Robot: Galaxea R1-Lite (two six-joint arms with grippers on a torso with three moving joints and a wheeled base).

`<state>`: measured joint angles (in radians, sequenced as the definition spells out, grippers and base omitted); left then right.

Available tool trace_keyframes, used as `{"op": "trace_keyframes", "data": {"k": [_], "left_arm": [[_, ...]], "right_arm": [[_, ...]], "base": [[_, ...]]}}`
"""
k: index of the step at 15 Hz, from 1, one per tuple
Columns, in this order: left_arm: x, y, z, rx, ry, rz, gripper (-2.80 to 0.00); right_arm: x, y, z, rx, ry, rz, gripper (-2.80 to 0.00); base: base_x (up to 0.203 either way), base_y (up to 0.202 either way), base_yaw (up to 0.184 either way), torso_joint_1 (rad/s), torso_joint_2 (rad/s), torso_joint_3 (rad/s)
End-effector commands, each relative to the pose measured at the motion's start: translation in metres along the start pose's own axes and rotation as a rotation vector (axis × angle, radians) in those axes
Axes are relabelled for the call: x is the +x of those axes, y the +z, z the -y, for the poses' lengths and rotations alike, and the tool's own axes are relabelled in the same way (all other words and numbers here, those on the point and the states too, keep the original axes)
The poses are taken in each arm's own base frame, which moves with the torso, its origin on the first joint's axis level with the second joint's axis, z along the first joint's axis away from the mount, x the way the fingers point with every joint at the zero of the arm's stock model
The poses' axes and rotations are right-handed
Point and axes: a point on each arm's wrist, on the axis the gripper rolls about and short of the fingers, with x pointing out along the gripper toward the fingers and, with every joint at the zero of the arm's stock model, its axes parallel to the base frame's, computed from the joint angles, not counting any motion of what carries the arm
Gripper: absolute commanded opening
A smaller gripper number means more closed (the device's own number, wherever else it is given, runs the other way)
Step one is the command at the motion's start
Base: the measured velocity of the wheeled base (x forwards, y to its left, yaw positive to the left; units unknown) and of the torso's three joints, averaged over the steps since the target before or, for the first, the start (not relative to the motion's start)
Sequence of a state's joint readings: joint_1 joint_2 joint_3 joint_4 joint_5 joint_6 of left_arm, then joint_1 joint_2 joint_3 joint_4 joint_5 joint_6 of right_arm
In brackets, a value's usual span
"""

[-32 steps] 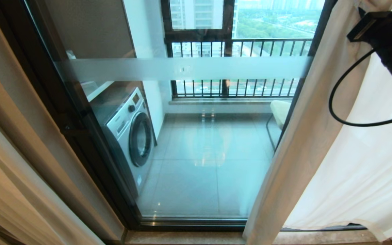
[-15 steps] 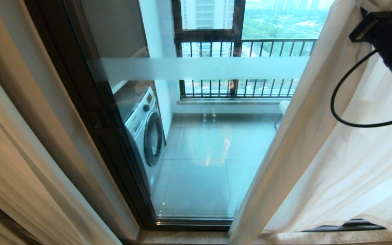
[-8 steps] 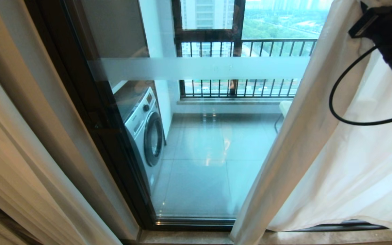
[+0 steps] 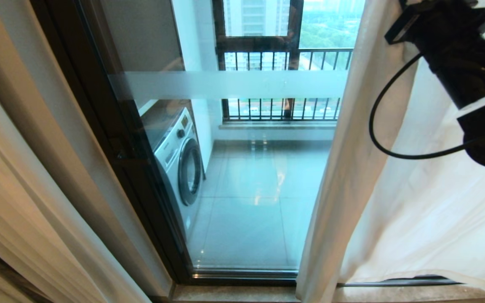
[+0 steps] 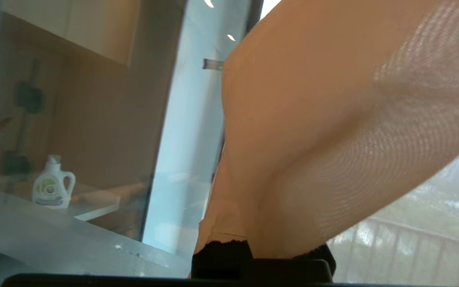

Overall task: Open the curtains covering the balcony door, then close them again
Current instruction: Close the inner curtains on both sides

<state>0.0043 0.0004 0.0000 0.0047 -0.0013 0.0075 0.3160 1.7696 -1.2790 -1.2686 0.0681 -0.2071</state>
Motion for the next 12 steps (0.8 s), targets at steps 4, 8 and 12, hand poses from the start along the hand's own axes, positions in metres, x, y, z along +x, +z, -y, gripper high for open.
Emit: {"op": "trace_keyframes", "data": {"k": [4, 8, 12], "left_arm": [[0.000, 0.000, 0.000, 0.000, 0.000, 0.001, -2.80], [0.000, 0.000, 0.000, 0.000, 0.000, 0.001, -2.80], [0.000, 0.000, 0.000, 0.000, 0.000, 0.002, -2.80]], "right_arm": [[0.013, -0.007, -0.050, 0.004, 0.095, 0.039, -2.80], [0.011, -0.007, -0.100, 0.022, 0.215, 0.077, -2.80], [0.006, -0.009, -0.133, 0.066, 0.279, 0.077, -2.80]], "base": [[0.000, 0.000, 0.000, 0.000, 0.00, 0.000], [0.000, 0.000, 0.000, 0.000, 0.00, 0.000], [0.000, 0.000, 0.000, 0.000, 0.00, 0.000]]}}
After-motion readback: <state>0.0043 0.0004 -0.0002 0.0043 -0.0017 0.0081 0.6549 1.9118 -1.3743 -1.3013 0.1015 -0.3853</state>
